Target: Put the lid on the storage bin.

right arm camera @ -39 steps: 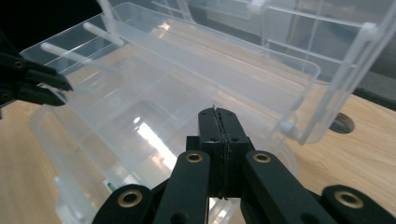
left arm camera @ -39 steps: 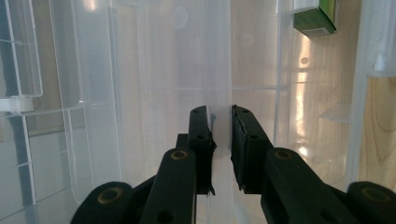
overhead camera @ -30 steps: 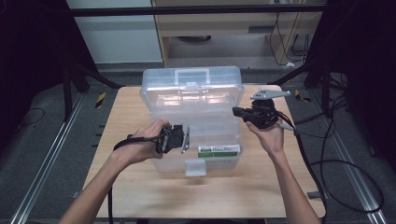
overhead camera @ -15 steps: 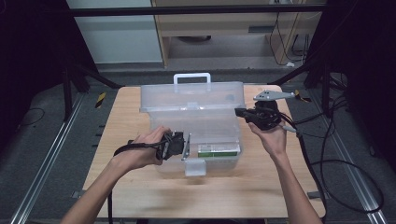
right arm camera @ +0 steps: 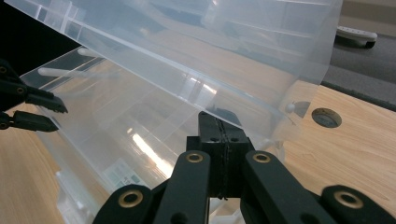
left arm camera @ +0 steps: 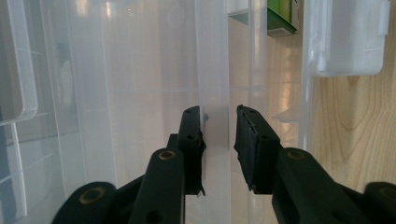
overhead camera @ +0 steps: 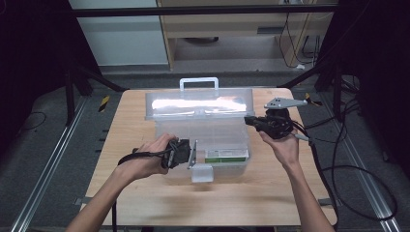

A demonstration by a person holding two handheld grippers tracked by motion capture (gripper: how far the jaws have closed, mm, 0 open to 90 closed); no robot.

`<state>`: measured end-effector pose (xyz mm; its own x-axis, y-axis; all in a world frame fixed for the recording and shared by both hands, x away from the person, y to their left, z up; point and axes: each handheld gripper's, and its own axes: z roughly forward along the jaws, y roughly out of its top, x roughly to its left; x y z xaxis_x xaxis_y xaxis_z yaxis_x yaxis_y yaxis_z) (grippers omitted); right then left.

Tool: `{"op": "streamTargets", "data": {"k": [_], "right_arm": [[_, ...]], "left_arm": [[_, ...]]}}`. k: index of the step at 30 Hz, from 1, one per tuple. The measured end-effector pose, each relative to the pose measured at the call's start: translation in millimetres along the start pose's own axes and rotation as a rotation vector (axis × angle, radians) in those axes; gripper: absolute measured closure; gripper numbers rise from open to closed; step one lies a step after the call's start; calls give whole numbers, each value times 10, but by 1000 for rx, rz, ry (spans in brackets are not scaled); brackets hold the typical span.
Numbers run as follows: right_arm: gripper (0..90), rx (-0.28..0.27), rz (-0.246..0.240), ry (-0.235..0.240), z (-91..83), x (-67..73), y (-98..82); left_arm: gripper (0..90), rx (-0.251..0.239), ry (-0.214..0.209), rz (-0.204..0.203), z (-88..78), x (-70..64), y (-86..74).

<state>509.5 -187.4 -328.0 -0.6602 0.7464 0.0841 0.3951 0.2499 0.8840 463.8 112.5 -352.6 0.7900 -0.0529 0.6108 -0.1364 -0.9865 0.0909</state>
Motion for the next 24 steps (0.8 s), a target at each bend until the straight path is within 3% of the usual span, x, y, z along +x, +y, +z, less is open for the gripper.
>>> {"op": "streamTargets", "data": {"k": [6,7,14,16,24], "right_arm": [[900,3,-2,5,0,6,-7],[900,3,-2,5,-2,7,-11],[900,6,-5,9,-2,10,-27],[900,8,-4,10,-4,14,-33],[900,5,-2,16,-7,18,-57]], "left_arm": [[557,-98,-20,-74,-119,-43,-44],[539,-96,-22,-72,-138,-48,-51],[501,-168,14,-174,-244,-69,-178],[500,-190,21,-214,-268,-59,-227],[488,-329,41,-437,-344,-42,-479]]}}
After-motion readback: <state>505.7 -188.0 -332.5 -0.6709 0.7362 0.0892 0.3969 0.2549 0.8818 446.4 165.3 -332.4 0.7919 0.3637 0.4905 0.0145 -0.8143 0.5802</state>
